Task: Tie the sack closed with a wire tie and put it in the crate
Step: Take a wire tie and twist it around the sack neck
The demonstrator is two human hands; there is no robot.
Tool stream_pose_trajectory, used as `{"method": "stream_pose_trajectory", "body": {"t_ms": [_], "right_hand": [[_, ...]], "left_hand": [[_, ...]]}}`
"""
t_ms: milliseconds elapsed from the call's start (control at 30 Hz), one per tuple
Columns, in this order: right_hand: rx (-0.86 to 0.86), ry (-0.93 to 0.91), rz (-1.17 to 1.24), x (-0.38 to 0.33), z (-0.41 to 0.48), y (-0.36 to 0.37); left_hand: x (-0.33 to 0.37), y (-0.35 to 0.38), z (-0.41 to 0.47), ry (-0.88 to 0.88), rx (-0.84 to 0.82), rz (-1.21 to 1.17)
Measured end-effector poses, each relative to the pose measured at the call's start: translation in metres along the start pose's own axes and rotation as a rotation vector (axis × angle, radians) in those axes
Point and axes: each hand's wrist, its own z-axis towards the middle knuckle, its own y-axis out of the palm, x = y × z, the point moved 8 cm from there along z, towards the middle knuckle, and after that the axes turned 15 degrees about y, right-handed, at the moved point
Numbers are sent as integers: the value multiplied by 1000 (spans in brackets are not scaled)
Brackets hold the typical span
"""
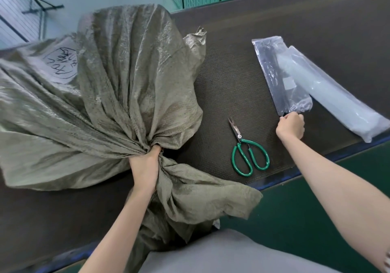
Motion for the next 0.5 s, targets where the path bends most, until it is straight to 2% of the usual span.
{"method": "stream_pose_trajectory", "body": {"t_ms": [167,367,500], "right_hand": [[-16,-47,83,1,-4,-3],[-39,19,310,18,-23,-16],[-23,-96,393,20,-51,-33]], "left_hand": [[-1,0,2,7,-16,4],[0,-1,-1,-26,-20,-10],[-2,-3,-2,-47,-36,-21]]}}
